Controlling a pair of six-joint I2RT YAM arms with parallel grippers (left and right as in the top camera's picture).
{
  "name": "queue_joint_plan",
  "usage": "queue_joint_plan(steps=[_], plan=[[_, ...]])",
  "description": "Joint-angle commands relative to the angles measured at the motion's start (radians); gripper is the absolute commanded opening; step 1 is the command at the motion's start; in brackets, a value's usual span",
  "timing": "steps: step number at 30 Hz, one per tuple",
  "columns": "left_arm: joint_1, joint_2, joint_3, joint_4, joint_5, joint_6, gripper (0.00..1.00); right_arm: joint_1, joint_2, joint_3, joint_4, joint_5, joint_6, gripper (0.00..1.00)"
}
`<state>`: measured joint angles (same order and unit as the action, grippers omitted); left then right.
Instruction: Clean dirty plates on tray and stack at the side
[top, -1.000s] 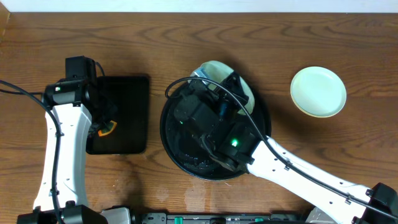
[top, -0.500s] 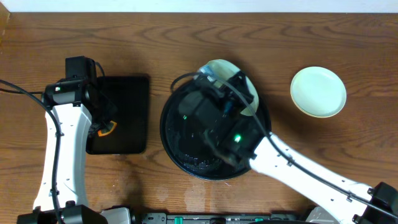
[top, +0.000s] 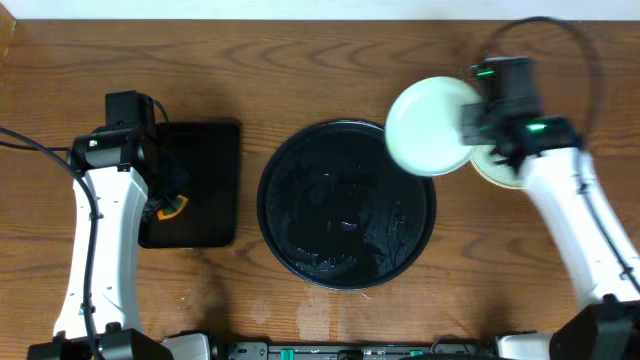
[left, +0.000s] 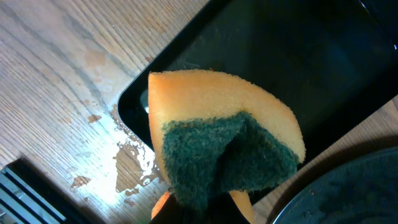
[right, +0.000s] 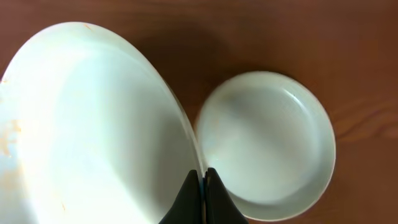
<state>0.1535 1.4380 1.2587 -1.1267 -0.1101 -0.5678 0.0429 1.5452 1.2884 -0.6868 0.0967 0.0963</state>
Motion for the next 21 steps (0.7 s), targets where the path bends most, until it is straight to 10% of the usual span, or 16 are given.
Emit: queue_joint_plan(steps=[1,21], plan=[[0.003,-0.001,-0.008,-0.006,-0.006,0.014,0.08,-0.169,-0.015,-0.026,-0.001,-0.246,0.048,0.01],[0.003,-0.001,-0.008,-0.005,-0.006,0.014,0.08,-0.463,-0.012,-0.322,0.342,-0.12,0.195,0.01]])
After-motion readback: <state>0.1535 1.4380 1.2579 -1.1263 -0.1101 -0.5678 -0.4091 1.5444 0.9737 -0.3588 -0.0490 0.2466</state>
